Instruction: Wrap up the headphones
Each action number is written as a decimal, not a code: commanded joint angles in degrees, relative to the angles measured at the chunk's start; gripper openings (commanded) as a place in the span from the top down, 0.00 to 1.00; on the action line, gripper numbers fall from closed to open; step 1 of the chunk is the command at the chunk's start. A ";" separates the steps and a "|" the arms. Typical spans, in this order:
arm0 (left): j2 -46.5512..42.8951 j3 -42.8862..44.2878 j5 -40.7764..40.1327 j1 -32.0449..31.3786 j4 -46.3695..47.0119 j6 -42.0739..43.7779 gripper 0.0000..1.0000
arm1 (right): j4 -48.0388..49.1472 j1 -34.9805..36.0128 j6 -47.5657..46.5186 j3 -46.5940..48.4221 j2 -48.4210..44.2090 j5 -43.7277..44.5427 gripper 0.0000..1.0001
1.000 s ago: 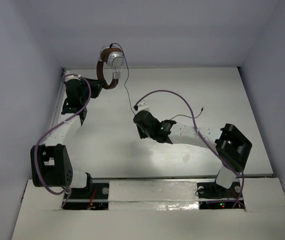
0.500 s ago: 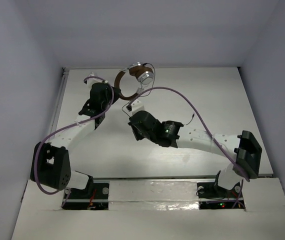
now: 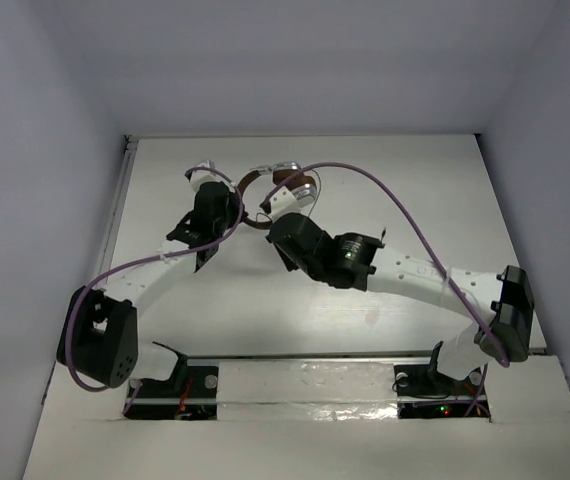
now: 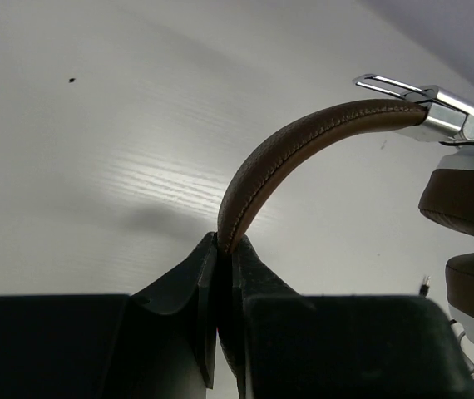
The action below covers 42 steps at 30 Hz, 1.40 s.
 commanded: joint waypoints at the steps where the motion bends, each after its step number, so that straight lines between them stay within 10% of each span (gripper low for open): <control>1: -6.64 0.34 -2.61 -1.80 2.19 3.20 1.00 | -2.60 -0.13 -2.46 3.55 -2.75 6.01 1.00; 24: -8.50 -6.35 2.47 -8.92 0.60 12.61 1.00 | 4.41 -9.17 -11.95 3.91 -5.91 17.26 1.00; 42: -13.76 -6.88 10.74 -12.09 -1.51 14.29 1.00 | 17.78 -21.56 -14.95 -1.98 -3.45 9.63 0.92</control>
